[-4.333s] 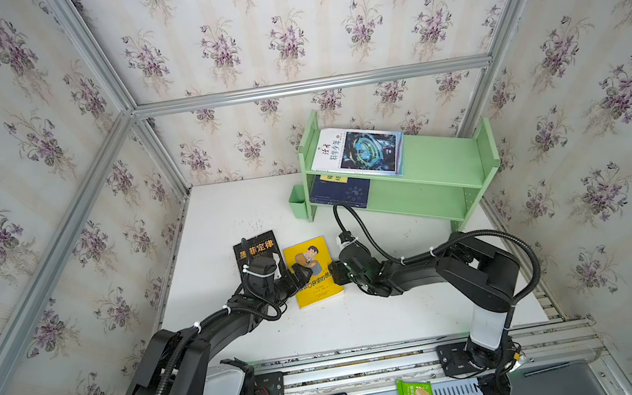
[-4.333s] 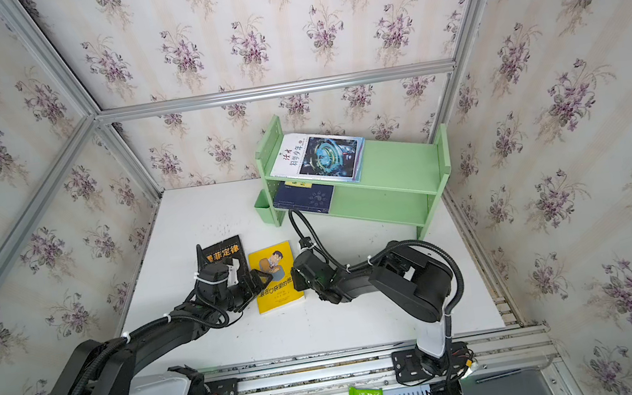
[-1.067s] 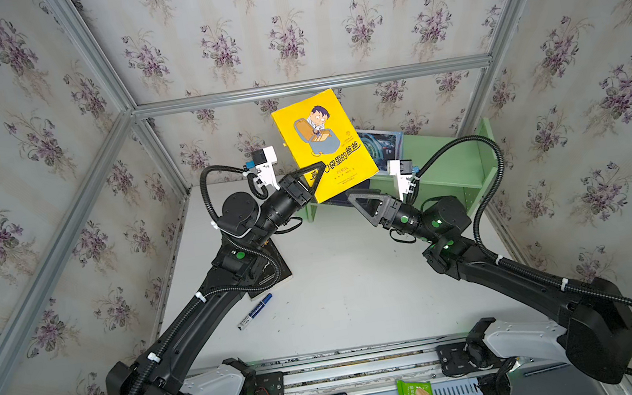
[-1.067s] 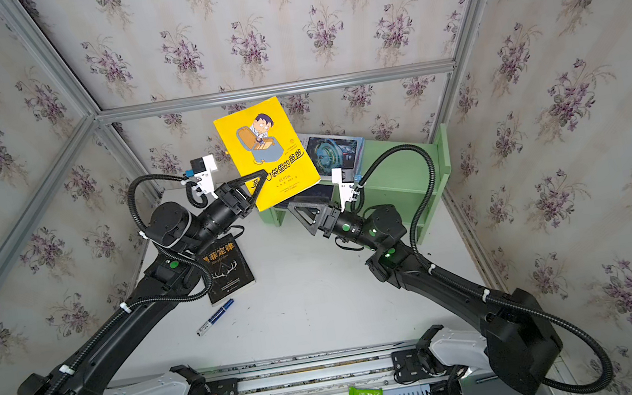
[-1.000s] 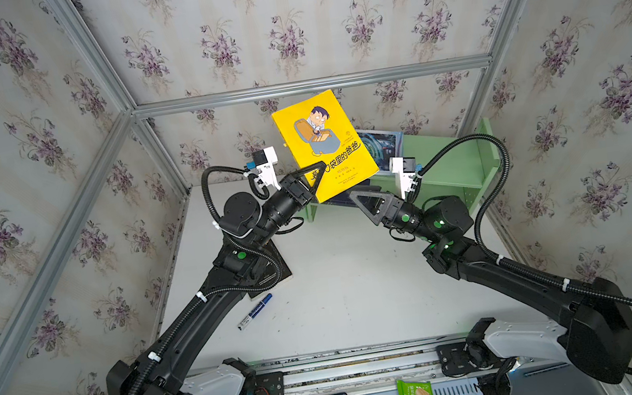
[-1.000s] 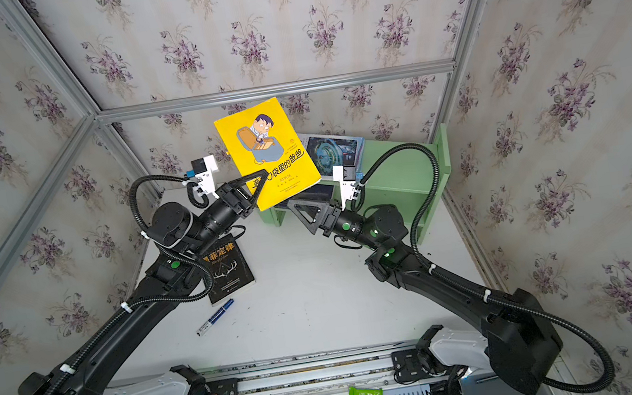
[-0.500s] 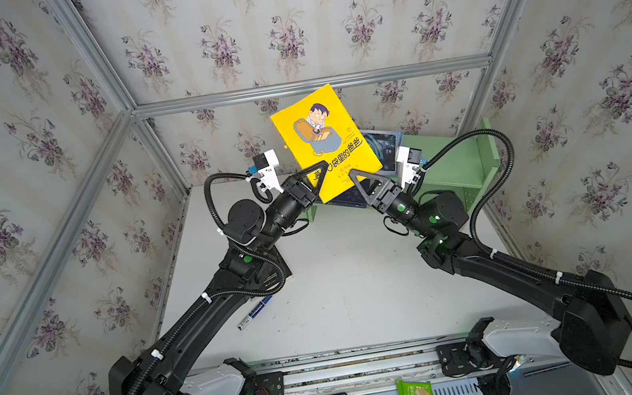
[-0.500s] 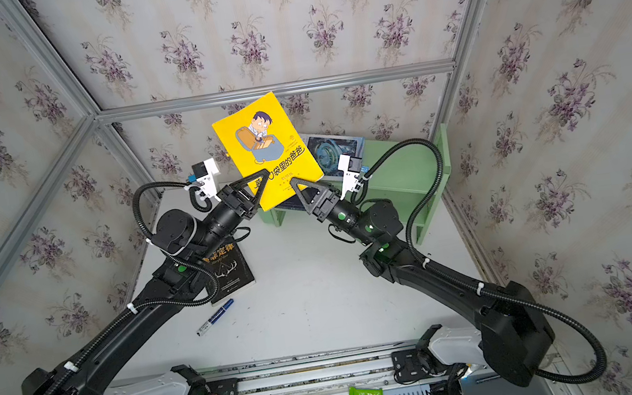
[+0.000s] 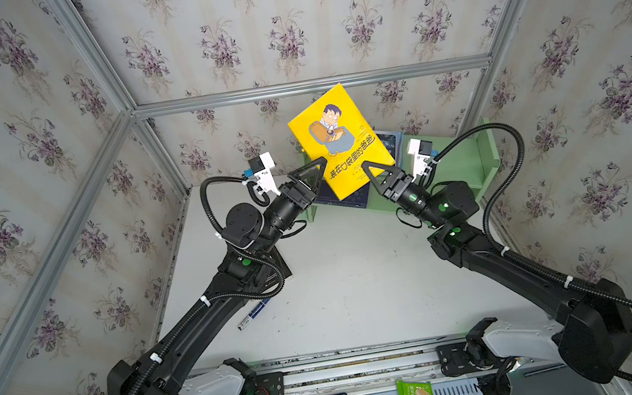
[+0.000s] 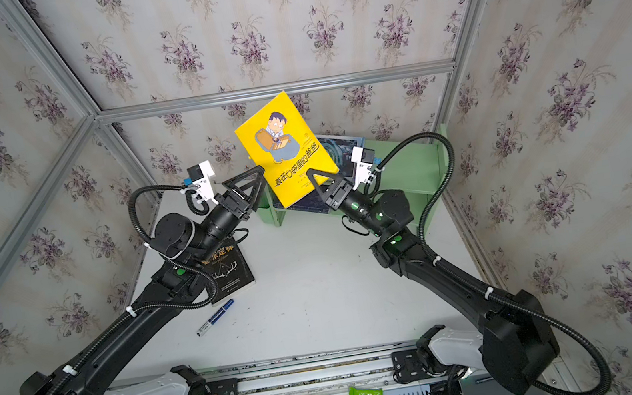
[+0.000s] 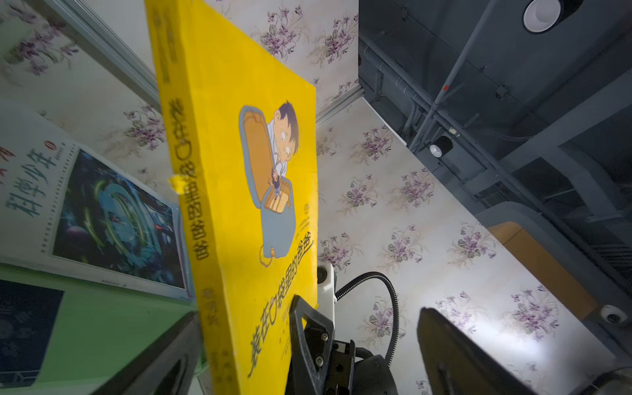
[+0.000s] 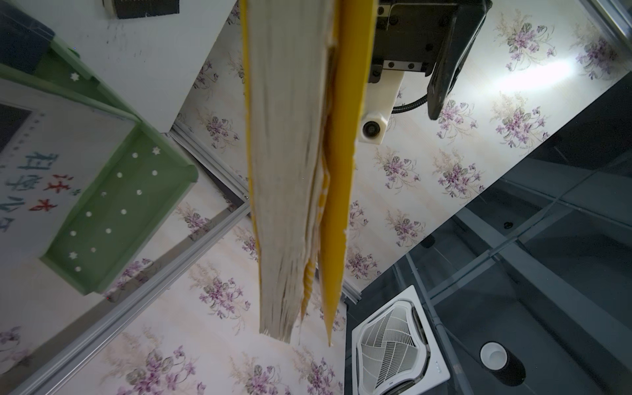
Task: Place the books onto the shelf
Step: 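Carry the yellow book toward the shelf with the left gripper while the right follows, then lower the yellow book onto the shelf top with both grippers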
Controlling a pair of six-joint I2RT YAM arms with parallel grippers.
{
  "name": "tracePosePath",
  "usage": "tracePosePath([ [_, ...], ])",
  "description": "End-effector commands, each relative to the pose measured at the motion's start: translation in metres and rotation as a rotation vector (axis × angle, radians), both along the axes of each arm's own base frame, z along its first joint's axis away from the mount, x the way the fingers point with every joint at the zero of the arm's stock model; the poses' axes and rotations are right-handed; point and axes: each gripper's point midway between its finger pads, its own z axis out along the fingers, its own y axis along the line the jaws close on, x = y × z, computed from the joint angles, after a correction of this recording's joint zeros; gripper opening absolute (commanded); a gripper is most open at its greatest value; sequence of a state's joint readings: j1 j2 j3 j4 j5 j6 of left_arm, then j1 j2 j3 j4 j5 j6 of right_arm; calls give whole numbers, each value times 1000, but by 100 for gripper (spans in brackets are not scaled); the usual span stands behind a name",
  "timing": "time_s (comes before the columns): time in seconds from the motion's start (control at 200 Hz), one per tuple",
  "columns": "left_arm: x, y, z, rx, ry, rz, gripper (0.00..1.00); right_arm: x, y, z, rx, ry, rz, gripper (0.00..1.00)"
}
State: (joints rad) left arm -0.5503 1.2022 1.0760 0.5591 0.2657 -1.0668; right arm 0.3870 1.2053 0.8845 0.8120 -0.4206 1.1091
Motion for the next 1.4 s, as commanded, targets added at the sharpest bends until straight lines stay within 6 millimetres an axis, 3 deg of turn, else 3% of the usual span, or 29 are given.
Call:
tracePosePath([
  [0.0,-9,-4,-3,106,-68,-86,99,-23,-11,14,10,-13,171,12],
  [0.195,-18,-8,-8,195,-98,-226,99,-43,-33,14,-45,4,270,13],
  [0.38,-19,-8,-6,228,-105,-225,99,-58,-27,24,-91,-17,350,14],
  [0.4,-11,-13,-15,236,-81,-233,99,-58,-27,24,-93,-17,355,14],
  [0.47,-10,-14,-14,236,-81,-242,98,-62,-26,28,-102,-28,377,15],
  [0.89,-5,-21,-1,172,-118,-283,62,-55,-21,27,-85,-42,472,15],
  [1.0,0,-23,-1,155,-102,-288,41,-50,-21,25,-94,-36,473,15],
  [1.104,5,-23,-6,126,-76,-284,30,-41,-23,22,-105,-32,436,16],
  [1.269,18,-16,-8,42,-39,-227,18,-24,-29,13,-105,19,320,27],
  [1.394,32,-9,-12,-31,3,-166,15,-9,-44,-21,-136,137,126,52],
])
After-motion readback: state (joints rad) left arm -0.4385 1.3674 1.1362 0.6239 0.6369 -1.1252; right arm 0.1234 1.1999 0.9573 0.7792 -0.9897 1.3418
